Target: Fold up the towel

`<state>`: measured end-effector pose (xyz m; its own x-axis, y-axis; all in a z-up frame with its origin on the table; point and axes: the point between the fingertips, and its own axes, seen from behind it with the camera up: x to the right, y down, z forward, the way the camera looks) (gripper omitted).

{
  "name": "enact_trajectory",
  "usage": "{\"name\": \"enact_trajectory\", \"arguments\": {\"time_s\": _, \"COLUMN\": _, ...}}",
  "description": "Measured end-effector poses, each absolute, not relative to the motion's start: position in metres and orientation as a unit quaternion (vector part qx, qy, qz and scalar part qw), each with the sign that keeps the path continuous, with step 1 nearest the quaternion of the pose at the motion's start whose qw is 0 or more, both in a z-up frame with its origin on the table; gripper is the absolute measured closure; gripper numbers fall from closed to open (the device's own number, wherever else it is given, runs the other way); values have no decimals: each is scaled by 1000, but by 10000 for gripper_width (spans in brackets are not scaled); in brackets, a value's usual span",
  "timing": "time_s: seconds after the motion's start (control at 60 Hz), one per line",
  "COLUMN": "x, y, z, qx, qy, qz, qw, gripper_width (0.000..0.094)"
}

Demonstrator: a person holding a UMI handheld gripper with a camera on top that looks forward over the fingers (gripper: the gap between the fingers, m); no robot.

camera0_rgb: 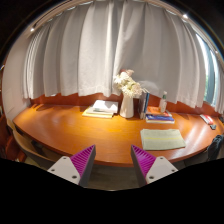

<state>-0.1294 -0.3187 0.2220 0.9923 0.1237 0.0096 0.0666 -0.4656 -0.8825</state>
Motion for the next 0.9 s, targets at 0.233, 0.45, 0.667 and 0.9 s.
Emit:
{"name": "enact_trajectory", "arguments": {"time_s": 0.233, "x": -106, "y": -299, "z": 143, "qx": -882, "qy": -33, "qz": 19, "qw": 469, "gripper_width": 235}}
{"name": "enact_trajectory", "arguments": {"time_s": 0.45, "x": -29, "y": -231, "z": 75, "qx": -907, "qy": -8, "qz": -33, "qw": 419, "gripper_width": 234}}
{"name": "enact_trajectory", "arguments": {"time_s": 0.667, "x": 32, "y": -137, "z": 27, "qx": -918, "qy": 13, "qz": -57, "qw": 392, "gripper_width": 234}}
{"name": "enact_trajectory", "arguments": {"time_s": 0.9, "x": 52, "y": -54, "z": -9, "qx": -927, "qy": 13, "qz": -57, "qw": 371, "gripper_width": 317}}
